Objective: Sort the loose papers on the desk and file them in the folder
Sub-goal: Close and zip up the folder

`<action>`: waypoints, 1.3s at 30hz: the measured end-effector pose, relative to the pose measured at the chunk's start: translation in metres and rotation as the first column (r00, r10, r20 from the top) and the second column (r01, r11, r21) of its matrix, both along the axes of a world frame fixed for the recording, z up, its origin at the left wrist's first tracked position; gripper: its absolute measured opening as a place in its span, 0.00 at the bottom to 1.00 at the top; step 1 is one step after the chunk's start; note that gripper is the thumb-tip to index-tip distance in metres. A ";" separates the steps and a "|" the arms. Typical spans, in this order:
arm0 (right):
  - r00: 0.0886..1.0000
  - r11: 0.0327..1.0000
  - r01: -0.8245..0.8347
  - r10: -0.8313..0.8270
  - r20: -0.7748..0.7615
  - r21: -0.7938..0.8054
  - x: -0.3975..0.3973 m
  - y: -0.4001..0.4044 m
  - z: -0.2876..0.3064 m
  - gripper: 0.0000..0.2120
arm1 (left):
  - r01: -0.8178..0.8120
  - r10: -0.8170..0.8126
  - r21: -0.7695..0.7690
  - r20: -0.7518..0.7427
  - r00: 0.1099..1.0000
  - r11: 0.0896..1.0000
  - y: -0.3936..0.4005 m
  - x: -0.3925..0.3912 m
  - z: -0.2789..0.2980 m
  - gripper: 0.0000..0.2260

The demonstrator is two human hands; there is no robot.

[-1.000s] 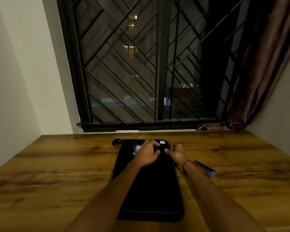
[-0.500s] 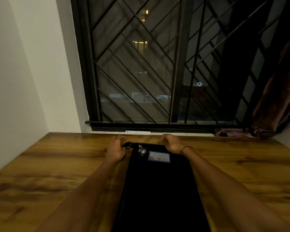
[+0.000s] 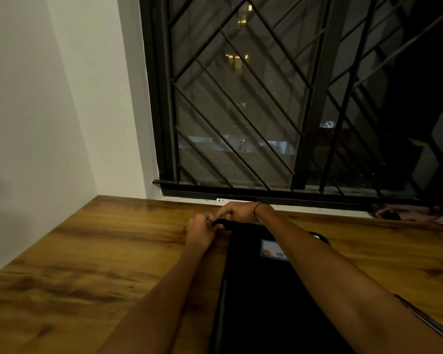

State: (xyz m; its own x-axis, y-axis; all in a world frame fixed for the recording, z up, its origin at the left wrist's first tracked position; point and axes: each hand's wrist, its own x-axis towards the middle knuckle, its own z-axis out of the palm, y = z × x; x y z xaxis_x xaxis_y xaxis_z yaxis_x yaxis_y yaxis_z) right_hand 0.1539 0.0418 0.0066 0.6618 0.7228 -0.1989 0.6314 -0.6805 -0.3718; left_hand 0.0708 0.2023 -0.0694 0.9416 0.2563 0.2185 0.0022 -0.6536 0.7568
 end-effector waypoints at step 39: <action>0.865 0.893 0.386 -0.437 0.245 0.230 -0.111 -0.216 -0.033 0.09 | -0.474 0.476 0.037 -0.046 0.878 0.880 -0.018 -0.035 0.021 0.08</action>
State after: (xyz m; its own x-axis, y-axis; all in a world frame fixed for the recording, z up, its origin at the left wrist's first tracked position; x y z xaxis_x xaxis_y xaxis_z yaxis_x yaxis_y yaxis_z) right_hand 0.0430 -0.1738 -0.0267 0.9154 0.3770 0.1409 0.4022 -0.8452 -0.3518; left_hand 0.0362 0.1846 -0.0482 0.7183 0.6709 0.1843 0.3558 -0.5818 0.7313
